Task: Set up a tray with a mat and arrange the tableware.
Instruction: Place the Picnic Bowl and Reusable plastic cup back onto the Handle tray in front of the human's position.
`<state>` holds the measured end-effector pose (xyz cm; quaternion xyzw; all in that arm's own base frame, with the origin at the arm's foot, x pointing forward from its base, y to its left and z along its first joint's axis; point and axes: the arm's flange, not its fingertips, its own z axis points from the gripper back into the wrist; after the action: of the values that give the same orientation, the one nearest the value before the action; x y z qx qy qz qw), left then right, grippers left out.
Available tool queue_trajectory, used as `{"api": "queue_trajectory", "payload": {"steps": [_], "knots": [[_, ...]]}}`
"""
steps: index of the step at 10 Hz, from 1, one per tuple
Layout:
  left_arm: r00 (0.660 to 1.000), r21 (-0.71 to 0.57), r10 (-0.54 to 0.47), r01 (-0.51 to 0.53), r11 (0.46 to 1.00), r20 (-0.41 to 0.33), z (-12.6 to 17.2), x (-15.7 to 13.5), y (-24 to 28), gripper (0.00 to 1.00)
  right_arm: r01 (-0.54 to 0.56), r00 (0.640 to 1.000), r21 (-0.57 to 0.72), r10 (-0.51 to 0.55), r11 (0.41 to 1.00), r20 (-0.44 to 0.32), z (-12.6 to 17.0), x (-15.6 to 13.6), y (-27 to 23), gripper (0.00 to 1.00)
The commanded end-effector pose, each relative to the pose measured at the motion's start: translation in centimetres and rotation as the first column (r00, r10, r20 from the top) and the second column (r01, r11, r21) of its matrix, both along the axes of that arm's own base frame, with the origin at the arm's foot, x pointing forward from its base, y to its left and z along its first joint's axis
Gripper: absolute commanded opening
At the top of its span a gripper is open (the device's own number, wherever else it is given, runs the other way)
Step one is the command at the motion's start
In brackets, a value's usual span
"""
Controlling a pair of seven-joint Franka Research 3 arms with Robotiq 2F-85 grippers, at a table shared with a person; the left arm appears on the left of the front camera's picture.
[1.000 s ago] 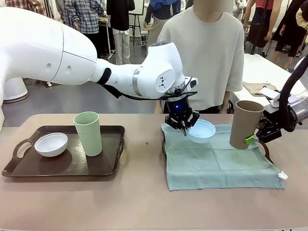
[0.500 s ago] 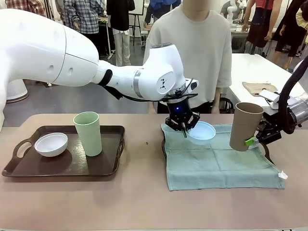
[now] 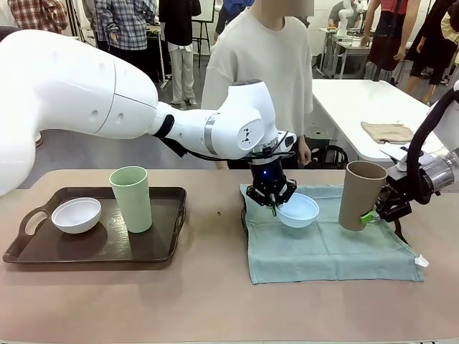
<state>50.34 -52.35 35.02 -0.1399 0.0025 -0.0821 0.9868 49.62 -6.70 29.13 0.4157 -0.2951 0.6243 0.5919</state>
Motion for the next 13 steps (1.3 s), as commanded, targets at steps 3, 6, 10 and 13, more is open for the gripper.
{"api": "queue_trajectory", "payload": {"steps": [3, 6, 10, 13], "knots": [[1.000, 0.041, -0.024, 0.024, 0.999, 0.003, -0.3, 0.8, -0.5, 0.07, -0.019, 0.997, 0.009, 0.018, 1.000, 0.079, -1.6, 1.1, 0.2, 0.81], [1.000, 0.063, -0.022, 0.022, 0.998, 0.004, -0.9, 1.1, -0.6, 0.07, -0.019, 0.998, 0.002, 0.019, 1.000, 0.067, -2.2, 1.3, 0.3, 0.81], [0.999, 0.095, -0.034, 0.034, 0.995, -0.008, -0.9, 1.1, -0.6, 0.70, -0.009, 0.999, -0.062, 0.012, 0.998, 0.053, -1.8, 1.2, 0.0, 1.00], [0.998, 0.105, -0.056, 0.059, 0.993, -0.026, 0.5, 0.3, -0.1, 1.00, 0.019, 1.000, -0.183, -0.019, 0.983, 0.002, 0.5, 0.4, -1.2, 1.00]]}}
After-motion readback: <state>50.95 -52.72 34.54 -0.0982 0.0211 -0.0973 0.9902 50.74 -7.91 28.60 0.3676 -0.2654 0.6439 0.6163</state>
